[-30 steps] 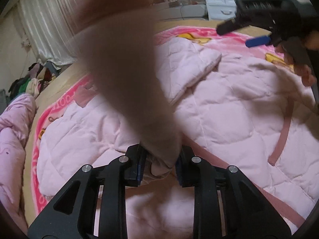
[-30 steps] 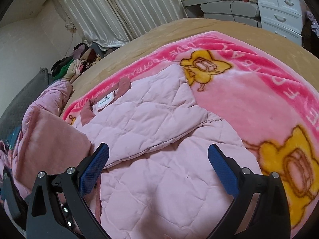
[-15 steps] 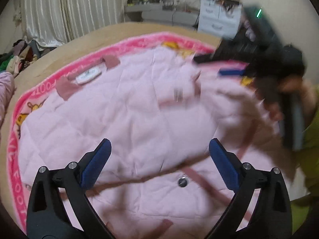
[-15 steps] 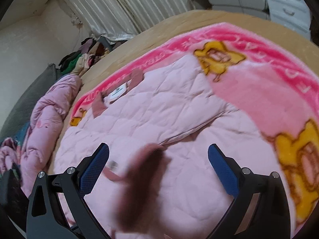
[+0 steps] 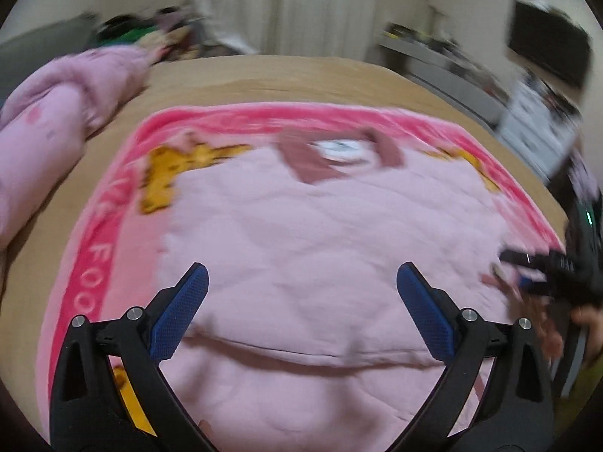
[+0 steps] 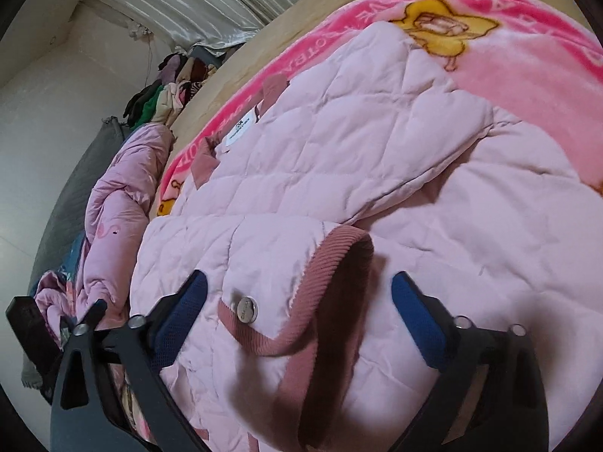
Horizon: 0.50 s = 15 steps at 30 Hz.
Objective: Fold large clothes
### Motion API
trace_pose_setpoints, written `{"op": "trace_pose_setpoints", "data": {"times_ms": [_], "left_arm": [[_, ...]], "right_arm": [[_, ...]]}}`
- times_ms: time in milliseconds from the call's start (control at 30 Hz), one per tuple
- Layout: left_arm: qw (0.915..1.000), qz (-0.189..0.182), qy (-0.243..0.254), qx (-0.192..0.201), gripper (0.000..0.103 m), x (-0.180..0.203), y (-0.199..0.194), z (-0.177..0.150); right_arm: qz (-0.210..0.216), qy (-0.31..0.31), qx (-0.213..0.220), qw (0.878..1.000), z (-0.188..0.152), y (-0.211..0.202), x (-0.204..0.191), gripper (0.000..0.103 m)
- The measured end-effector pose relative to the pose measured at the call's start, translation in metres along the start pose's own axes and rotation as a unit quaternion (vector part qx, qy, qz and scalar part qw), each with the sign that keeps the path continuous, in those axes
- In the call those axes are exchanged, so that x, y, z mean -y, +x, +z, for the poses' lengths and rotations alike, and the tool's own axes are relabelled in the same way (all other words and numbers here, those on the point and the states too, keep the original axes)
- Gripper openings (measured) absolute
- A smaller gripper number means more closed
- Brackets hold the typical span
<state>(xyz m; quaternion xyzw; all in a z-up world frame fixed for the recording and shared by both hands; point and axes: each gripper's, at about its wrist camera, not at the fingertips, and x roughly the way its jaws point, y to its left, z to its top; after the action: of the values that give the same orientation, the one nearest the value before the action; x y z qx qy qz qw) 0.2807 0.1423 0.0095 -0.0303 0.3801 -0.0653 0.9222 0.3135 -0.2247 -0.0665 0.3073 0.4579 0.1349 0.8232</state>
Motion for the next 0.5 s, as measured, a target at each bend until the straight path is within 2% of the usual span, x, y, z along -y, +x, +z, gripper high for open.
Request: {"op": "trace_pose_setpoints", "data": {"times_ms": [100,167,233,333,433,500], "left_arm": [[0.9984,0.012,-0.055,-0.001,0.094,-0.031,0.002,0.004],[0.9963,0.017,-0.084,0.002,0.094,-0.048,0.002,0.004],[0.994,0.019,-0.107,0.008,0.094,-0.062,-0.001,0.004],[0.9901,0.014,-0.138,0.02,0.094,-0.076,-0.002,0.004],[0.9877,0.014,-0.152,0.032,0.094,-0.082,-0.003,0.004],[0.9866,0.016,-0.158,0.038,0.094,-0.083,-0.003,0.005]], "right_arm": [[-0.007,-0.005,0.007,1.0,-0.001,0.002,0.0,0.06],[-0.002,-0.016,0.021,1.0,-0.002,-0.002,-0.003,0.036],[0.003,-0.041,0.033,0.999,-0.001,-0.006,-0.012,0.018],[-0.011,-0.103,0.06,0.993,0.005,-0.016,-0.036,0.014],[-0.018,-0.172,0.088,0.981,0.022,-0.029,-0.069,0.013],[-0.023,-0.22,0.115,0.968,0.039,-0.042,-0.095,0.013]]}}
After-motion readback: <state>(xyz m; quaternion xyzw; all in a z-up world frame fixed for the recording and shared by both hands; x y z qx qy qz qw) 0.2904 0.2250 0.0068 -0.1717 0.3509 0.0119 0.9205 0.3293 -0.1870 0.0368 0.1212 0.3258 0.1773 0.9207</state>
